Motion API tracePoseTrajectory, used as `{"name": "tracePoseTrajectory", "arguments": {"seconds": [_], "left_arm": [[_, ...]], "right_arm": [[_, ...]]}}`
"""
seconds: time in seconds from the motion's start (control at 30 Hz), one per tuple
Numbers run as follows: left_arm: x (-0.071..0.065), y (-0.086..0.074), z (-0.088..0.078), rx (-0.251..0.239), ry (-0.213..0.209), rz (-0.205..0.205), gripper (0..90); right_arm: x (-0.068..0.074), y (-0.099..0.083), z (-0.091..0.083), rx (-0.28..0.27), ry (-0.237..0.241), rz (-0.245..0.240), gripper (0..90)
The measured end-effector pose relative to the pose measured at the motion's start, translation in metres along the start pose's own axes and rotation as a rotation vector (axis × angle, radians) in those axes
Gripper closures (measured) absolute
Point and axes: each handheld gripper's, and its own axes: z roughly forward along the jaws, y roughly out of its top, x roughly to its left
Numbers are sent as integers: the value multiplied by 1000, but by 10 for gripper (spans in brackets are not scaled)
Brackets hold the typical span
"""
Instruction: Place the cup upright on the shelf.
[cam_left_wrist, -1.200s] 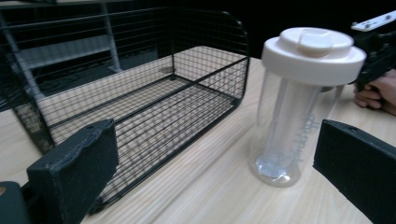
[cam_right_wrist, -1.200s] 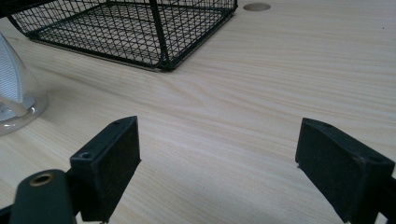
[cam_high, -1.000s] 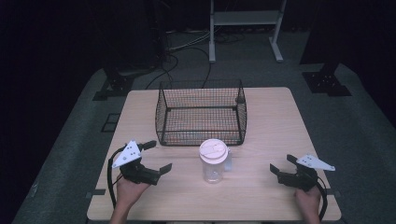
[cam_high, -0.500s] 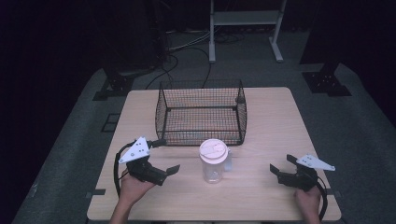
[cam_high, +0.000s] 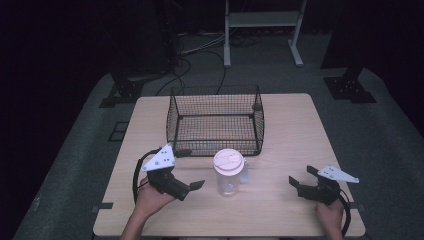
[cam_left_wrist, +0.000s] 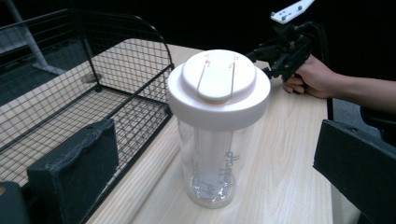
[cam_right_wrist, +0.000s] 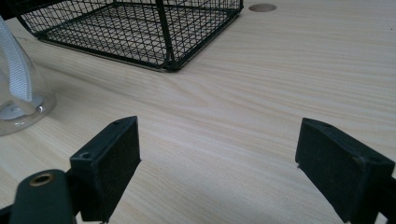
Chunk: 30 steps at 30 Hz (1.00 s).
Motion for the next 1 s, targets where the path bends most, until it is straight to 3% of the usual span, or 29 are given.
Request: {"name": "tracePoseTrajectory", "arguments": {"seconds": [0.37,0.77,1.0], "left_arm": [[-3,11,18,61,-29,31,0],[-3,16,36,131,-65,33,0],[1,19,44,162,-64,24,0]], "right_arm": [[0,0,0,-1,3,0,129],[0,0,0,-2,4,-4,129],[0,0,0,-2,4,-7,129]]}}
